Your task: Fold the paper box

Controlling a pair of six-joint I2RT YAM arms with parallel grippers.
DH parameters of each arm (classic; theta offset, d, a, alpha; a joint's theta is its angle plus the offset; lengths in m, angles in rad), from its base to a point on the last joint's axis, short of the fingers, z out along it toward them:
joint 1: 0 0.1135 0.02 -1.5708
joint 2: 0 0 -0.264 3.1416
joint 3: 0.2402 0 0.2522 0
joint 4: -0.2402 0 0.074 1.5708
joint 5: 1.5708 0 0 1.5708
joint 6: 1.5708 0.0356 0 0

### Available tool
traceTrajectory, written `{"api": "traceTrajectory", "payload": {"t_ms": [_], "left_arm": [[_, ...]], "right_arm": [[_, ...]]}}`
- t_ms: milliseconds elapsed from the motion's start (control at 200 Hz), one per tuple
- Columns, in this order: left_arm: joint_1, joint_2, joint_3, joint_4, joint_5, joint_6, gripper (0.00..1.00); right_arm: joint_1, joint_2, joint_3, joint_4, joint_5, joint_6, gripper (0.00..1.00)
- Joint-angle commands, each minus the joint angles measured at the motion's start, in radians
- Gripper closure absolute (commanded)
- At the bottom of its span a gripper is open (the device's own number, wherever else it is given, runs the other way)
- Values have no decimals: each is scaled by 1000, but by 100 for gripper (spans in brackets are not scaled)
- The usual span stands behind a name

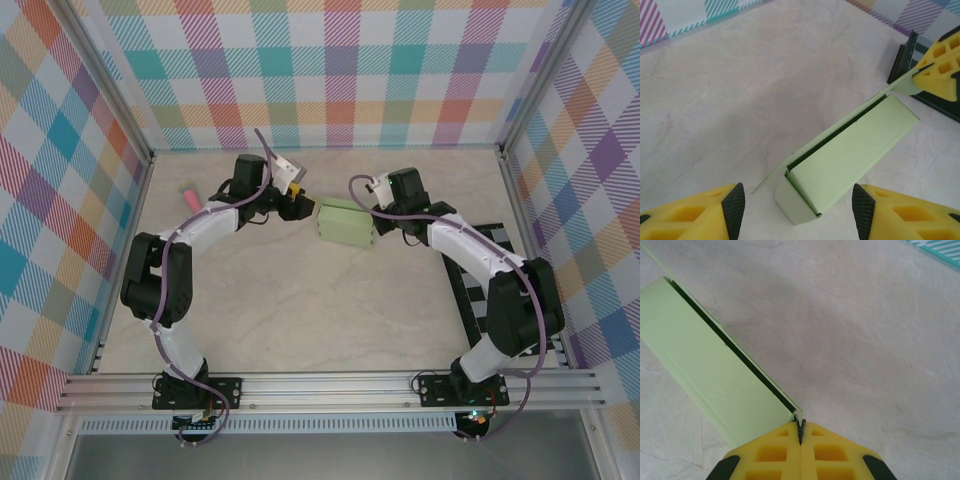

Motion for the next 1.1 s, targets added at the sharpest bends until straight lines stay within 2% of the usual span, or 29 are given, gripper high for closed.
{"api": "traceTrajectory", "payload": {"t_ms": [0,220,345,510,670,745,840,915,975,1100], "left_arm": [[-14,-20,11,-52,-11,76,40],[-37,50,98,-110,-27,138,42],[-36,76,149,-144,-81,166,44],[-37,114,222,-293,16,275,53],[-36,153,267,-356,89,339,63],[-31,157,276,-384,115,370,62],[0,127,230,-359,210,405,51],[20,107,205,-387,261,494,48],[25,104,196,-418,255,592,48],[39,137,205,-428,237,641,48]], "right_arm": [[-14,19,38,-24,-68,-44,100],[-20,32,45,-19,-124,-63,100],[-24,43,56,-36,-146,-78,100],[-35,55,71,-44,-161,-84,100],[-48,68,90,-53,-168,-85,100],[-55,77,104,-67,-177,-88,100],[-61,82,112,-77,-187,-97,100],[-67,83,112,-80,-205,-106,100],[-72,84,113,-84,-226,-119,100],[-77,94,117,-86,-264,-148,100]]}}
